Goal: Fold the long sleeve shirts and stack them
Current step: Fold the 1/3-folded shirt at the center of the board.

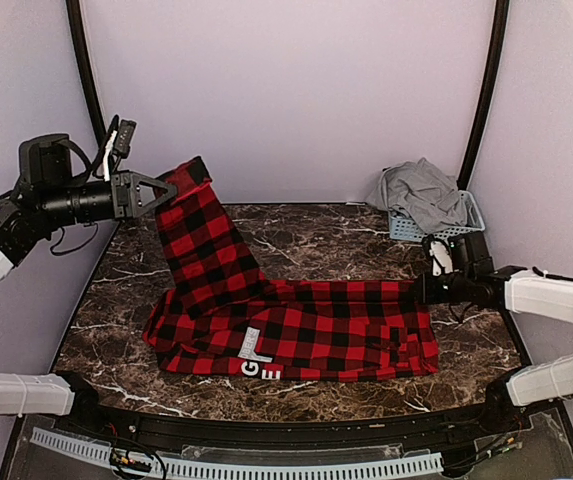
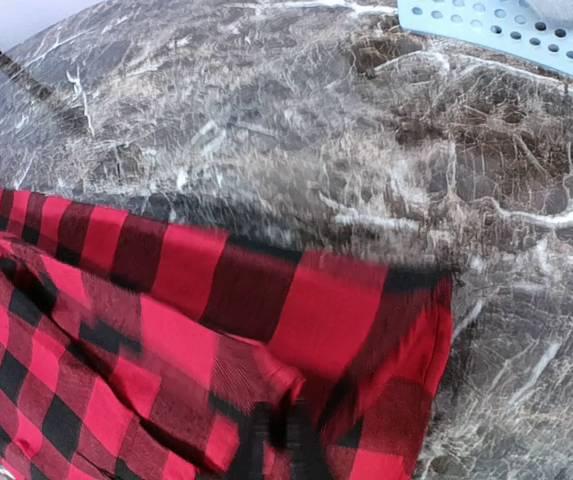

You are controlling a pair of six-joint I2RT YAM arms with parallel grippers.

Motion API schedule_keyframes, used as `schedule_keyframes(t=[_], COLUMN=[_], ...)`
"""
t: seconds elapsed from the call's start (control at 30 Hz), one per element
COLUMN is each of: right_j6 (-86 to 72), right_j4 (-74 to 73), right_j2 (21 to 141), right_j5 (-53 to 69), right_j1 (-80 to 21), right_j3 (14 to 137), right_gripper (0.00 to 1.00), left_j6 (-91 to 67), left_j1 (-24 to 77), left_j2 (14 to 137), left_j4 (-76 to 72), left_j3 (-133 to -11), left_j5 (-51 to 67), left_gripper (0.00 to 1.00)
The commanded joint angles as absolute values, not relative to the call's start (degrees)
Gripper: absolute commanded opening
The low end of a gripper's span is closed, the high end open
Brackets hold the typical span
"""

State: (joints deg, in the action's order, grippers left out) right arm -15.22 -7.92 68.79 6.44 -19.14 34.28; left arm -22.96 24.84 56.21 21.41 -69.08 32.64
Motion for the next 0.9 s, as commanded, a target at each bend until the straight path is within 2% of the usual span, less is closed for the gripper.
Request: schedule_keyframes(t=[0.0,0.17,0.3,0.63,0.87], right_j6=[-19.35,-21.56,-21.96,-20.56,-21.18], right_j4=[-4.8,-7.12,-6.83,-4.02,-3.01], right_j2=[65.84,62.76,62.81,81.53,88.6], right_j5=[5.62,4.08,5.08,6.16,6.31], right_j1=[-19.92,-20.89,-21.74,-26.9,-29.94], right_j3=[29.04,28.5,30.51,41.61,39.93], right_gripper=[0.18,0.4,0.45,0.41,0.37], left_j6=[-21.35,-21.0,-20.61,-20.18,-21.6], left_j1=[24.52,24.52,24.52,24.52,24.52], left_j2=[56.37,55.72,55.26,54.77,57.12], left_j4=[23.22,22.08,21.67,21.25,17.55], left_j3=[-69.69,-67.32,-65.26,-63.96,-65.91], left_j5=[32.69,34.52,35.28,34.2,38.85], left_gripper=[0.0,0.0,0.0,0.0,0.0])
